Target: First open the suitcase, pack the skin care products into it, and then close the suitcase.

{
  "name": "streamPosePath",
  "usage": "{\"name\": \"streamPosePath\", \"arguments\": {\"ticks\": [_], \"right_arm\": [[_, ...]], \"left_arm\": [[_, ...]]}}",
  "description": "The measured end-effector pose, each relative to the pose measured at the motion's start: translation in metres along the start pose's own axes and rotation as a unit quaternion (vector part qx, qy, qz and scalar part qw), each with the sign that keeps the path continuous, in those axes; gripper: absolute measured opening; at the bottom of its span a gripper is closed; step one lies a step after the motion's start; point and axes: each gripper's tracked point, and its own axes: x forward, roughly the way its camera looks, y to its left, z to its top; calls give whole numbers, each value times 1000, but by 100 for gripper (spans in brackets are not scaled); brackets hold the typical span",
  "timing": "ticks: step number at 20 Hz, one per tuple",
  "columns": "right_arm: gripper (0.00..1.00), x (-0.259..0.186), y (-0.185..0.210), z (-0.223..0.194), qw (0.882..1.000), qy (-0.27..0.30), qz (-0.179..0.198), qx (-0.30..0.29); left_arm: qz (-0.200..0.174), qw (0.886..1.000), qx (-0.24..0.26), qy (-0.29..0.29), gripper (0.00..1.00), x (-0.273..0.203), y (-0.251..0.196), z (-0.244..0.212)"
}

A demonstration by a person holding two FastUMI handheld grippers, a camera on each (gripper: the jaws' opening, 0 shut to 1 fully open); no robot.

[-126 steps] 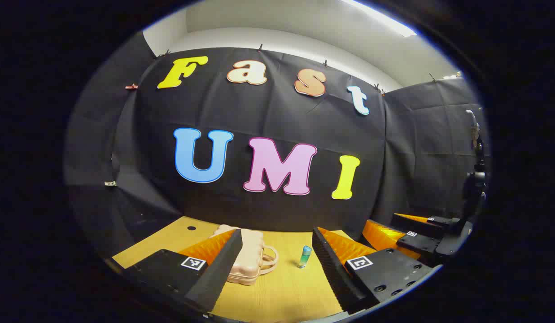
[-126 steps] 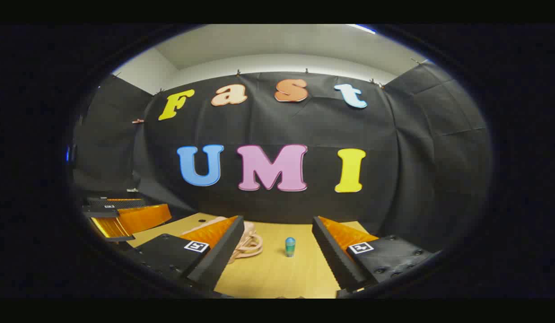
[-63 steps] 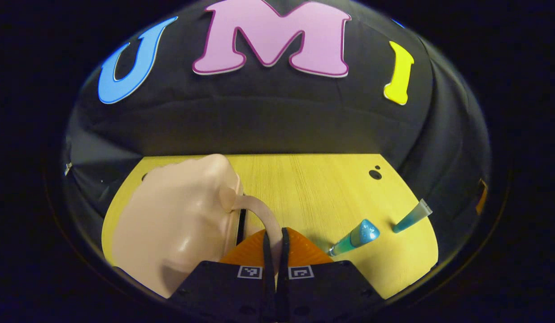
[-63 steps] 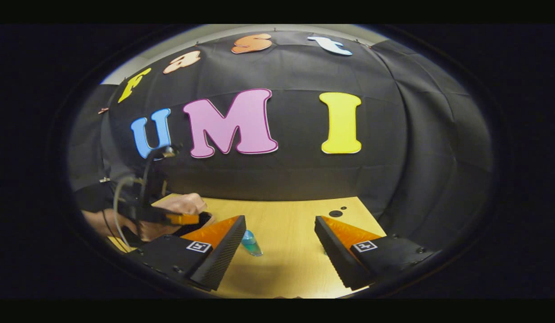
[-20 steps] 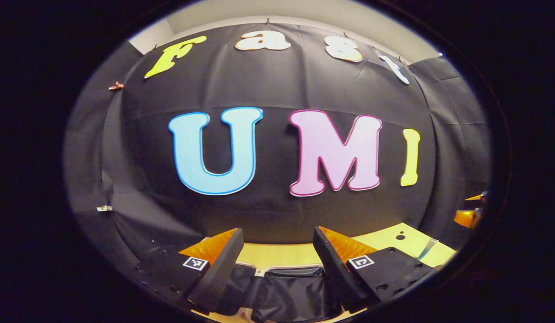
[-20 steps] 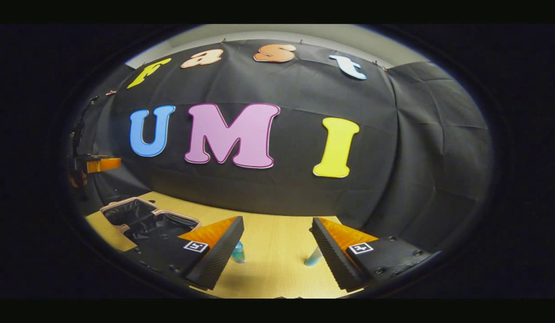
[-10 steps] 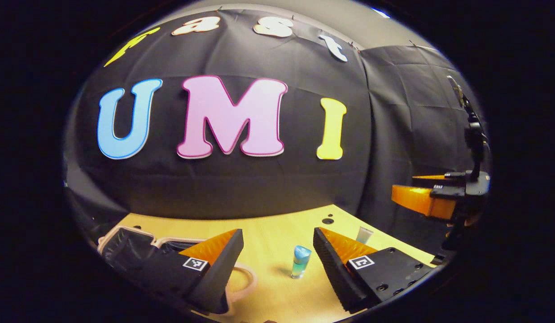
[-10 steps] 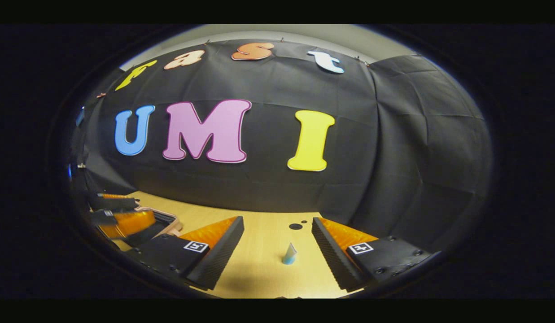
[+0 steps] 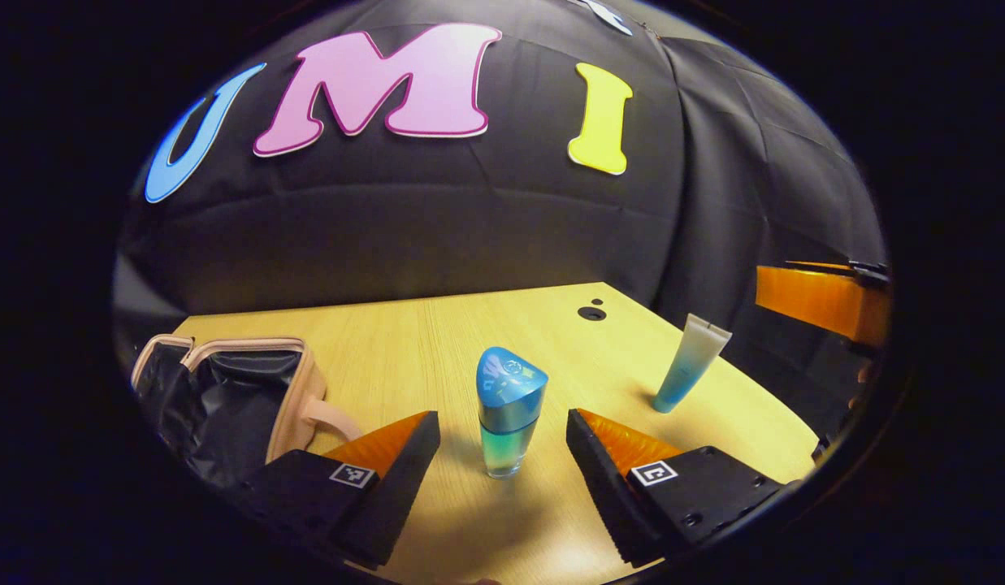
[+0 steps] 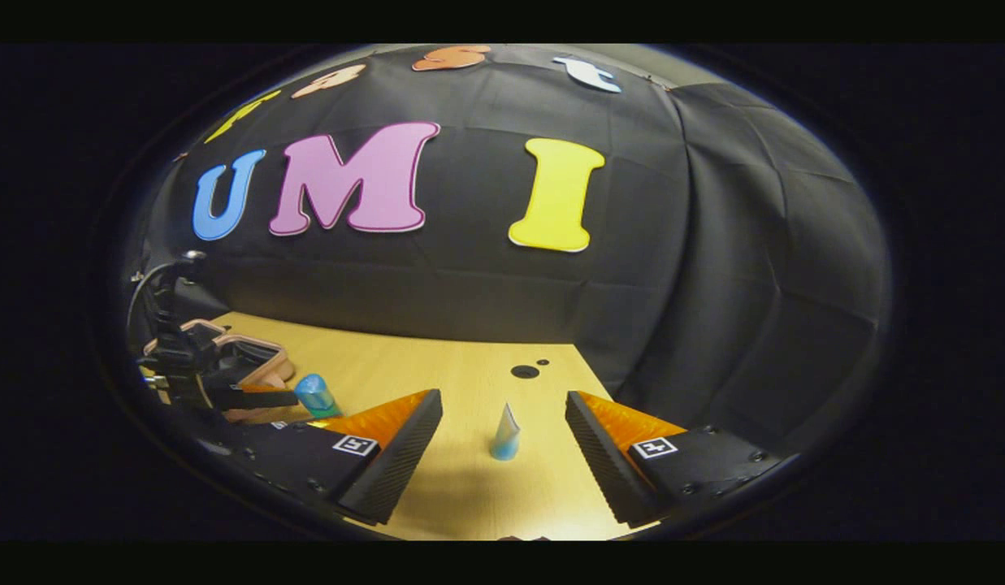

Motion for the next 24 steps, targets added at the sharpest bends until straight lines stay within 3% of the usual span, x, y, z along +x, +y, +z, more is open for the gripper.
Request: {"name": "streamPosePath", "arguments": {"ticks": [5,7,9,10,13,22,24], "right_arm": [[97,31,5,-29,1000,25,6,2],[97,43,9,-43,999,38,8,3],[98,56,12,-59,998,54,7,10],[98,63,12,-67,998,64,4,12],[98,83,14,-87,996,86,3,29],[96,117,6,-130,992,121,-21,41],[75,119,1,-143,989,139,-32,32]], "left_arm": [[-1,1000,7,23,98,41,-3,-18],[5,999,8,43,92,49,-3,-29],[11,999,2,48,82,54,-3,-33],[8,999,-3,49,66,56,-4,-35],[2,999,-15,46,47,57,-9,-35],[-6,998,-4,58,47,58,-9,-42],[-5,998,-6,58,48,60,-9,-43]]}}
